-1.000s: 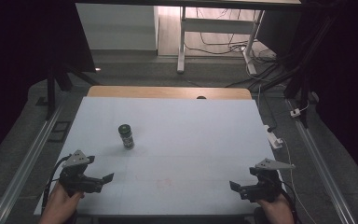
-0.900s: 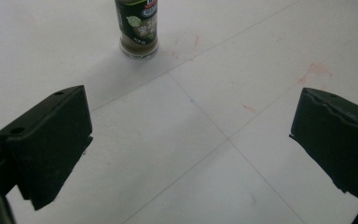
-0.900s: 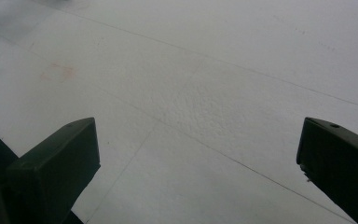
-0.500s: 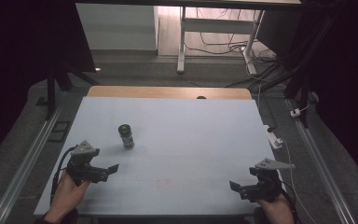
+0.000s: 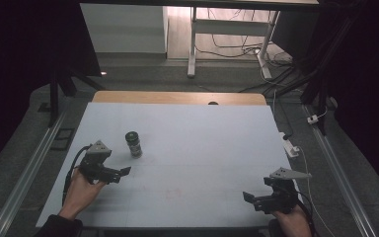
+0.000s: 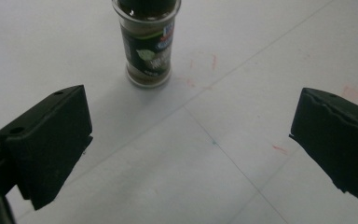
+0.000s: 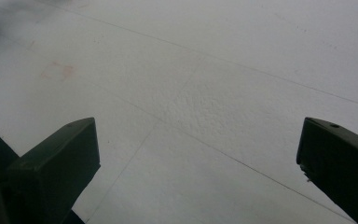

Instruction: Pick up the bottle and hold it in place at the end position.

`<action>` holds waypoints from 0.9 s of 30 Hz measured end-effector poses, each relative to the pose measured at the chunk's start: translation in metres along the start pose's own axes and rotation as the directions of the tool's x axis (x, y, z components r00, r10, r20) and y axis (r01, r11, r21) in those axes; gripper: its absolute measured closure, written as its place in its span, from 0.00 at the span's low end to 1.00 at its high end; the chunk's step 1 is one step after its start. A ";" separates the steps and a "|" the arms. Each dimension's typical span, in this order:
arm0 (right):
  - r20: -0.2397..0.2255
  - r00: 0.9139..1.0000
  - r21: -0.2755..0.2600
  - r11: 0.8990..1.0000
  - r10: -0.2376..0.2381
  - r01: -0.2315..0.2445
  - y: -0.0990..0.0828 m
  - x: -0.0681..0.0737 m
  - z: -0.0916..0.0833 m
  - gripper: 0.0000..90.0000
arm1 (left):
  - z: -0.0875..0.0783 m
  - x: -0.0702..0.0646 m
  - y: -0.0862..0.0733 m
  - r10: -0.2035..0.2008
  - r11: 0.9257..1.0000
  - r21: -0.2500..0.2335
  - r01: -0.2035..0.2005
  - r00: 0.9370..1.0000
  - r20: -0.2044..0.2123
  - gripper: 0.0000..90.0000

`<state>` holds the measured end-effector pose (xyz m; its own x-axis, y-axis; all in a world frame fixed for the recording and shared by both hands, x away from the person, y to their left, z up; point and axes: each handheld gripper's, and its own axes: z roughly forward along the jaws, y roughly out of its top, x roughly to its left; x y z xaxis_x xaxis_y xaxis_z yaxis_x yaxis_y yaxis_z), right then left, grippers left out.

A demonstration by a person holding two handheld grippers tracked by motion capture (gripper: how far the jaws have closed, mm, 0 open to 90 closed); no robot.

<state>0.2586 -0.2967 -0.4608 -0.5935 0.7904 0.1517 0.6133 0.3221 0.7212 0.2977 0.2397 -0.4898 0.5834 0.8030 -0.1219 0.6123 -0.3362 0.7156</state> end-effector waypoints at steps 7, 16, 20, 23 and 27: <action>-0.002 1.000 0.003 1.000 -0.001 0.001 0.000 0.000 0.000 0.00 | 0.012 0.011 0.008 0.007 1.000 0.003 -0.007 1.000 0.004 0.00; -0.004 1.000 0.005 1.000 0.002 -0.002 0.000 0.000 0.001 0.00 | 0.032 0.023 0.019 0.037 0.999 0.024 -0.036 0.999 -0.018 0.00; -0.005 1.000 0.006 1.000 0.002 -0.002 0.000 0.000 0.001 0.00 | 0.041 0.027 0.023 0.045 0.999 0.027 -0.044 0.999 -0.012 0.00; -0.005 1.000 0.006 1.000 0.002 -0.002 0.000 0.000 0.001 0.00 | 0.049 0.029 0.025 0.060 0.997 0.040 -0.060 0.998 -0.008 0.00; -0.005 1.000 0.007 1.000 0.001 -0.001 0.000 0.000 0.001 0.00 | 0.058 0.029 0.028 0.090 0.995 0.051 -0.090 0.996 0.001 0.01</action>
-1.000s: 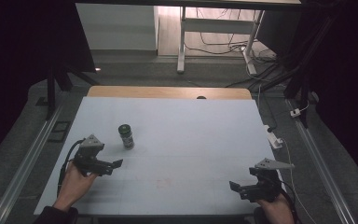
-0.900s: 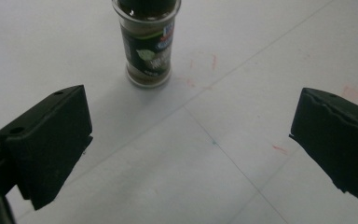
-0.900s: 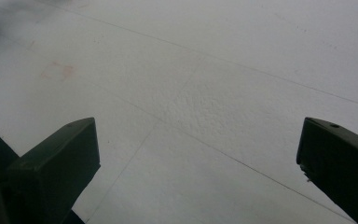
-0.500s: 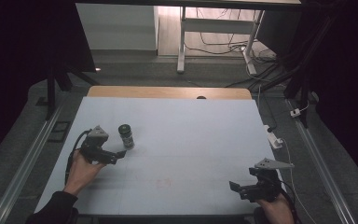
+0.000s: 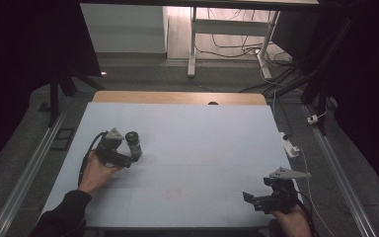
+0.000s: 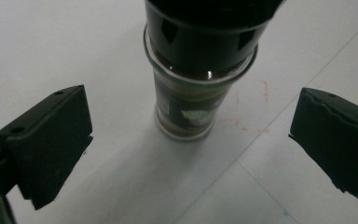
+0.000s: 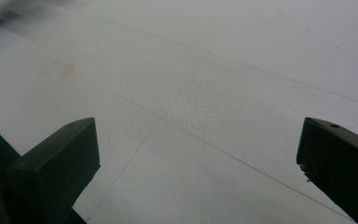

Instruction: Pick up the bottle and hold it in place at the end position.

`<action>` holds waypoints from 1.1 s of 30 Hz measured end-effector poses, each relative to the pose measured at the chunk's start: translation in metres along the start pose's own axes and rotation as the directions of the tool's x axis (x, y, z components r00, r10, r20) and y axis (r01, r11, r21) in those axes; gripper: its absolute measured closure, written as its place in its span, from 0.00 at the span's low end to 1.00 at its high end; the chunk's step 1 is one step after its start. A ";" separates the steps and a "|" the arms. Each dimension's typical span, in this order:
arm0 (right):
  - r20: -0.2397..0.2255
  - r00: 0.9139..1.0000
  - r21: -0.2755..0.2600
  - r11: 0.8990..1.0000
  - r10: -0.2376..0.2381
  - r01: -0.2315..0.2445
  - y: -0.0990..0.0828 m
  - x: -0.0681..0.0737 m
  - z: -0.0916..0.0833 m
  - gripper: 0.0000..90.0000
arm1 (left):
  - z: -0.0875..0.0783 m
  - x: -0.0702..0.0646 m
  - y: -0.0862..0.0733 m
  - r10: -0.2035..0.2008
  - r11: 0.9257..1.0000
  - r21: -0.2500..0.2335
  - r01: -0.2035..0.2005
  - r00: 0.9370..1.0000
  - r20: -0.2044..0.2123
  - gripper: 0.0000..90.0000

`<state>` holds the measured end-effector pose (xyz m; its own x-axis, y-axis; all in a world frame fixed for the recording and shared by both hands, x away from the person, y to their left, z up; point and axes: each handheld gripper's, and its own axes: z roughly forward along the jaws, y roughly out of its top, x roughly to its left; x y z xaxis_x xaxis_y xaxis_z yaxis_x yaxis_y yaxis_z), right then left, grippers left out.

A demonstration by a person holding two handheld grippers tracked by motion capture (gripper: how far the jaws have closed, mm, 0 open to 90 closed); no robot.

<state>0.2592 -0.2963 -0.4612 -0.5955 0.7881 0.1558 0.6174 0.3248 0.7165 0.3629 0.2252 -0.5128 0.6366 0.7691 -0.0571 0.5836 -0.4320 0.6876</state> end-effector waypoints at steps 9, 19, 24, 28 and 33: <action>-0.001 1.000 0.000 1.000 0.000 0.000 0.000 0.000 0.000 0.00 | 0.007 0.002 0.005 0.053 0.999 -0.001 -0.053 0.999 -0.009 0.23; -0.002 1.000 0.000 1.000 -0.003 0.003 0.000 0.000 0.000 0.00 | 0.008 0.004 0.005 0.076 0.997 -0.002 -0.075 0.997 0.017 0.59; -0.003 1.000 0.000 1.000 -0.002 0.002 0.000 0.000 0.000 0.00 | 0.008 0.005 0.005 0.076 0.997 -0.002 -0.076 0.997 0.023 0.60; -0.003 1.000 0.001 1.000 -0.003 0.003 0.000 0.000 0.000 0.00 | 0.007 0.004 0.007 0.067 0.998 0.006 -0.067 0.998 0.017 0.60; -0.004 1.000 0.001 1.000 -0.003 0.003 0.000 0.000 0.000 0.00 | 0.007 0.000 0.010 0.074 0.997 0.008 -0.074 0.997 0.007 0.60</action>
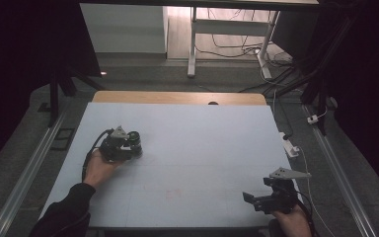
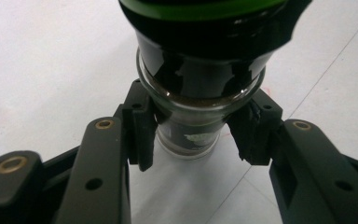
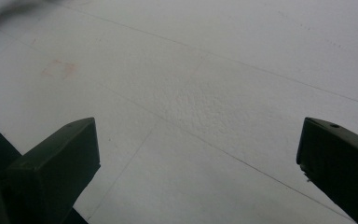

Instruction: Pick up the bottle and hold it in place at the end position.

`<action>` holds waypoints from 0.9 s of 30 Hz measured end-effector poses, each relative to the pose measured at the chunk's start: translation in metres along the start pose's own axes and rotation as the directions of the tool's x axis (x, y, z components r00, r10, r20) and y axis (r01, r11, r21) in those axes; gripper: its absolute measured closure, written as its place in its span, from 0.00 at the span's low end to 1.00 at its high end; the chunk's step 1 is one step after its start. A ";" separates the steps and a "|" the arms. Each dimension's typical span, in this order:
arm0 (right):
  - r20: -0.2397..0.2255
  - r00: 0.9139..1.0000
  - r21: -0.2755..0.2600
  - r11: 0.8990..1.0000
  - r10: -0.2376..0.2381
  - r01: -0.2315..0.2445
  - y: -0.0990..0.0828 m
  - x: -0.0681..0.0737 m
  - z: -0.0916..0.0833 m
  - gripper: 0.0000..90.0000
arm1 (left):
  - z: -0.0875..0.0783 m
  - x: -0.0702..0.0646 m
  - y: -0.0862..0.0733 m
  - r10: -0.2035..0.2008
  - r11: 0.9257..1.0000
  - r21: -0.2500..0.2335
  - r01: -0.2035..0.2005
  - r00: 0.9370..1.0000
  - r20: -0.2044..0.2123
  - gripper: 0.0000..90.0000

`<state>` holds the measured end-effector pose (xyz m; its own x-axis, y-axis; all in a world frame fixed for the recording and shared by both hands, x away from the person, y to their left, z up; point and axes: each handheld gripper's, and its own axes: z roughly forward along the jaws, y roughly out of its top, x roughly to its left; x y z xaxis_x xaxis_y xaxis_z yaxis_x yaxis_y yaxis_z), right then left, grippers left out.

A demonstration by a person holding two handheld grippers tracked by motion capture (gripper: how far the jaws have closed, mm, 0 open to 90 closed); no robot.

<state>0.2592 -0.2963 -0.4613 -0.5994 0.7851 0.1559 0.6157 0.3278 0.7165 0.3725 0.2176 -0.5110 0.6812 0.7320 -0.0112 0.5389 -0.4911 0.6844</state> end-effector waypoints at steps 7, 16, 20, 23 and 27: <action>-0.001 1.000 0.004 1.000 0.004 -0.004 0.000 0.000 0.000 0.00 | -0.004 -0.005 0.008 -0.008 1.000 -0.021 0.008 1.000 -0.003 0.60; 0.000 1.000 0.005 1.000 0.005 -0.005 0.000 0.000 0.000 0.00 | -0.005 -0.016 0.026 0.015 0.999 -0.052 -0.013 0.999 0.035 0.60; 0.001 1.000 0.004 1.000 0.004 -0.004 0.000 0.000 0.000 0.00 | -0.005 -0.021 0.035 0.017 0.998 -0.058 -0.014 0.999 0.050 0.60; 0.000 1.000 0.004 1.000 0.004 -0.004 0.000 0.000 0.000 0.00 | -0.004 -0.024 0.041 0.017 0.998 -0.055 -0.013 0.998 0.065 0.60; -0.001 1.000 0.003 1.000 0.005 -0.005 0.000 -0.001 0.000 0.00 | 0.000 -0.030 0.049 0.043 0.998 -0.059 -0.038 0.996 0.078 0.60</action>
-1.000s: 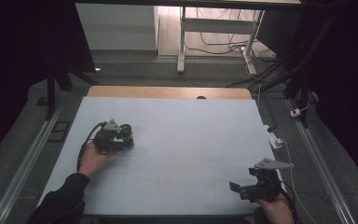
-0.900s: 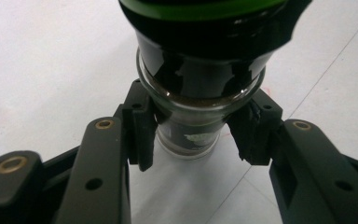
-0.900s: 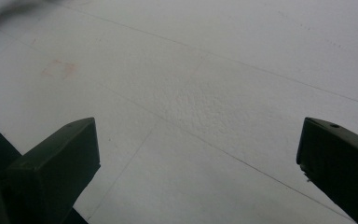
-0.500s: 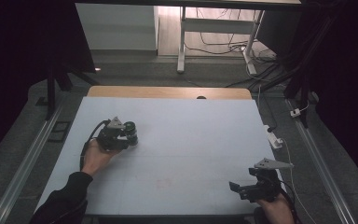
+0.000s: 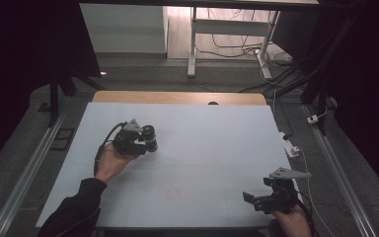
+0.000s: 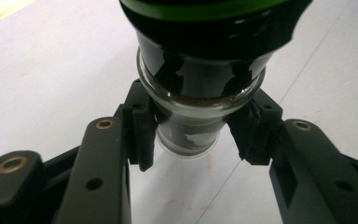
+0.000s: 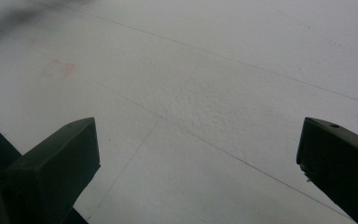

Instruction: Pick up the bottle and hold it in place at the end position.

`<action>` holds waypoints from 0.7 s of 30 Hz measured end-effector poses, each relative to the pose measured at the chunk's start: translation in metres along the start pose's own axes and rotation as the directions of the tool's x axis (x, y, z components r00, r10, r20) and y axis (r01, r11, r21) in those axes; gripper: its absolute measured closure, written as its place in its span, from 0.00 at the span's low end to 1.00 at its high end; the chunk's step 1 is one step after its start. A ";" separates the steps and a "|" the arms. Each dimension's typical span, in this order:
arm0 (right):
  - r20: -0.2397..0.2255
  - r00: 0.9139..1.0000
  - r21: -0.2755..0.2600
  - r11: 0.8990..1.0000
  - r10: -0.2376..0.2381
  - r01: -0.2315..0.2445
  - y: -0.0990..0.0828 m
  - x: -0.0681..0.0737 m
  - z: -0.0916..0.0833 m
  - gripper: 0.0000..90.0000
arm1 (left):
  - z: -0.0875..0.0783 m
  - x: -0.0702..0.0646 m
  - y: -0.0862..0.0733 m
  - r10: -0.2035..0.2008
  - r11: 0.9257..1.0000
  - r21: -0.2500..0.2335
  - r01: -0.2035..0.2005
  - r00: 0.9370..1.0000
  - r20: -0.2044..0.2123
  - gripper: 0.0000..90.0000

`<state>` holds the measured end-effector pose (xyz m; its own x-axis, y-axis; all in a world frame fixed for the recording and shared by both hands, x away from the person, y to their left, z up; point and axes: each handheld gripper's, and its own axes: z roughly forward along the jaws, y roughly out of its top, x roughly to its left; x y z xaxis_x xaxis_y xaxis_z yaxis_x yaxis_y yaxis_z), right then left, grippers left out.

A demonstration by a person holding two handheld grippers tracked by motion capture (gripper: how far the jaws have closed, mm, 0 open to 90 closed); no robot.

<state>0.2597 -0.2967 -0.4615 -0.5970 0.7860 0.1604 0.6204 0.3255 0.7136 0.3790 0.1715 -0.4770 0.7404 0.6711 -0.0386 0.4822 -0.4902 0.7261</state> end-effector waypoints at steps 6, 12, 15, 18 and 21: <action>0.000 1.000 -0.001 1.000 0.000 0.000 0.000 0.000 0.000 0.00 | 0.011 -0.011 0.017 0.024 1.000 -0.009 -0.023 0.999 0.037 0.60; 0.001 1.000 -0.002 1.000 -0.003 0.003 0.000 0.000 0.000 0.00 | 0.028 -0.023 0.035 0.044 0.999 -0.012 -0.044 0.996 0.073 0.60; -0.003 1.000 -0.003 1.000 -0.002 0.002 0.000 0.000 0.000 0.00 | 0.036 -0.028 0.042 0.054 0.998 -0.015 -0.053 0.995 0.087 0.60; -0.002 1.000 -0.004 1.000 -0.002 0.002 0.000 0.000 -0.001 0.00 | 0.046 -0.033 0.047 0.065 0.998 -0.008 -0.064 0.994 0.090 0.60; -0.002 1.000 -0.006 1.000 -0.003 0.003 0.000 0.000 -0.001 0.00 | 0.055 -0.036 0.049 0.076 0.997 -0.001 -0.076 0.993 0.086 0.60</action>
<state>0.2591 -0.2973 -0.4612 -0.6001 0.7839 0.1595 0.6155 0.3251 0.7180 0.4013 0.0929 -0.4776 0.8124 0.5816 -0.0424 0.4242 -0.5395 0.7273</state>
